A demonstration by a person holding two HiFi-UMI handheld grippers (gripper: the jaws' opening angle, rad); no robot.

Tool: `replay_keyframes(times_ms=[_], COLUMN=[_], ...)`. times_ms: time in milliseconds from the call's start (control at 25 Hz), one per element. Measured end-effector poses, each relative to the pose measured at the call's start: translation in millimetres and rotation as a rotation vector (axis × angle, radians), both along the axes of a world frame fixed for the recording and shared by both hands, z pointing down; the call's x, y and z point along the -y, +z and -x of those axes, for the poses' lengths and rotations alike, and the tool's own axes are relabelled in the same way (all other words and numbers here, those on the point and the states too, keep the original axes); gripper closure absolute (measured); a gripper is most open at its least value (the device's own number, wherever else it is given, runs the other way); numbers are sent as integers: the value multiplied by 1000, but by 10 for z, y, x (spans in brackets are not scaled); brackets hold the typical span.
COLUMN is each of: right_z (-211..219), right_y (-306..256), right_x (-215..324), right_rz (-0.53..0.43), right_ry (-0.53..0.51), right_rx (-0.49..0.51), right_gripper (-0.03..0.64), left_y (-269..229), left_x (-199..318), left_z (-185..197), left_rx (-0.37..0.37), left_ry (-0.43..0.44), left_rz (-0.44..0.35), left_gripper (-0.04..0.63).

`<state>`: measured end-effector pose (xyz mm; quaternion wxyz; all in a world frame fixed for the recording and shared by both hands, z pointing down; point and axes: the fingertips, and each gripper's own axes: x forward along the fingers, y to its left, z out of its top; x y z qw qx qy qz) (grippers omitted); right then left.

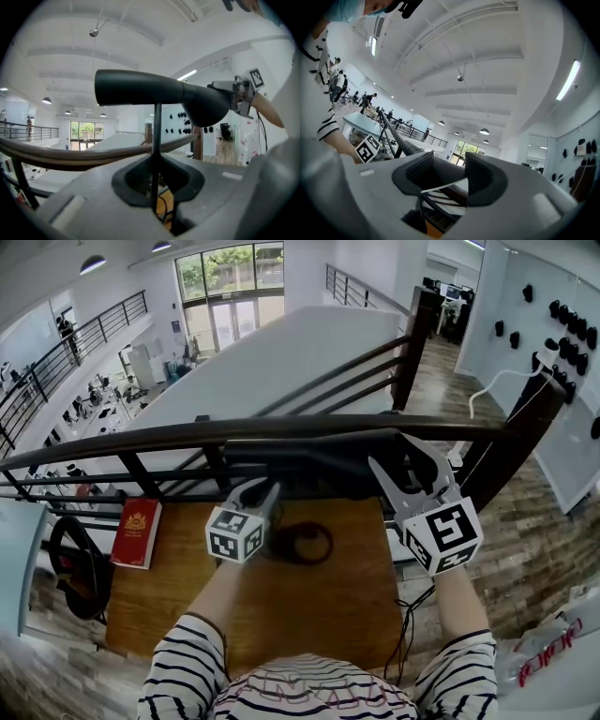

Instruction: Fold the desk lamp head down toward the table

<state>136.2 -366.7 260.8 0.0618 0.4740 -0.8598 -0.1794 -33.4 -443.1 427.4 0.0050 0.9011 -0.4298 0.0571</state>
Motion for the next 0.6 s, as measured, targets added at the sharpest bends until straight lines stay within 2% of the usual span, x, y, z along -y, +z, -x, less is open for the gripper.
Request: replay_keyframes(times_ms=[320, 600], right_z=[-79, -94], right_y=[372, 876], right_x=[13, 83], right_rz=[109, 221], right_ry=[-5, 26], right_rx=[90, 68], right_gripper=[419, 416], left_y=[3, -4], left_x=[-13, -8], left_z=[18, 5], left_rx=[-14, -17], left_ry=[2, 4], left_rz=[9, 11], left_gripper=[543, 542])
